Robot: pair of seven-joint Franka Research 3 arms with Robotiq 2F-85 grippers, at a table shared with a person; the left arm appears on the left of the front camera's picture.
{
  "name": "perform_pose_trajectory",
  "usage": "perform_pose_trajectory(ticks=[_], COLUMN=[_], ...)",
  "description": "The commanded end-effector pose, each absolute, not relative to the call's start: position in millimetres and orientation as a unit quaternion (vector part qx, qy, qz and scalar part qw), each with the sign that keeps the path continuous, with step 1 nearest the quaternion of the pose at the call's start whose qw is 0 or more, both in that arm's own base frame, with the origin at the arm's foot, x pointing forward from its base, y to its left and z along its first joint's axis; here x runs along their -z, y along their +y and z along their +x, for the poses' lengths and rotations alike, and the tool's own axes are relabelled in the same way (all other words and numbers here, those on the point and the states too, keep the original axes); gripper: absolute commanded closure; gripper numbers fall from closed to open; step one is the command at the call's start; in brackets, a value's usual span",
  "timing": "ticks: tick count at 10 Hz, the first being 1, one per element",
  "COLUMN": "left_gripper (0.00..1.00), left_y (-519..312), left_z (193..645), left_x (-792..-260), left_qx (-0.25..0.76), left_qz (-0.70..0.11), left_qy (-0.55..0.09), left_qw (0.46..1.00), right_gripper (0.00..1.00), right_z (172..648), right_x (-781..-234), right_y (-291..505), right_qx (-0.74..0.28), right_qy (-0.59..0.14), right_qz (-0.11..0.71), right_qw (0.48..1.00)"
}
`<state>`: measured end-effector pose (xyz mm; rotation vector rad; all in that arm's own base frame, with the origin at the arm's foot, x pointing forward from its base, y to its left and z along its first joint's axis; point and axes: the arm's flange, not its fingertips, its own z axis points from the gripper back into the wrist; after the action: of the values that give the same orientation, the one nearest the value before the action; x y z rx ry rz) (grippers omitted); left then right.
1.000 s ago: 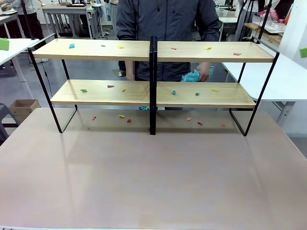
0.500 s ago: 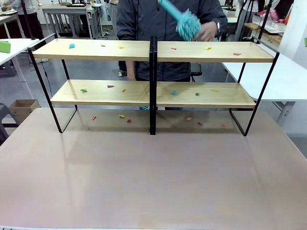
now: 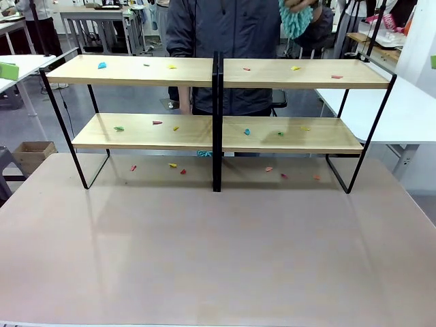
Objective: Clean the shelves.
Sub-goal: Pick up the Duster when the human hands it over.
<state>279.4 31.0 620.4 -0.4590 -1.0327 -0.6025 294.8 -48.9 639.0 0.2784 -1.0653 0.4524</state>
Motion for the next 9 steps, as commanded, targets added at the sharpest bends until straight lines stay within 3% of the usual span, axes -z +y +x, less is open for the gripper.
perform_pose_trajectory(ticks=[1, 9], left_gripper=[0.0, 0.0], left_y=[34.1, 30.9], left_z=[281.1, 279.5], left_x=[-610.1, -619.6], left_qx=[0.293, 0.283], left_qz=[-0.217, -0.214], left_qy=[-0.482, -0.481], left_qw=[0.797, 0.802], right_gripper=[0.0, 0.0], right_z=[293.9, 295.8], right_x=[-633.0, -636.9], right_y=[-47.0, -46.3], right_qx=[-0.223, -0.218], right_qy=[-0.495, -0.496], right_qz=[0.116, 0.128], right_qw=[0.831, 0.831])
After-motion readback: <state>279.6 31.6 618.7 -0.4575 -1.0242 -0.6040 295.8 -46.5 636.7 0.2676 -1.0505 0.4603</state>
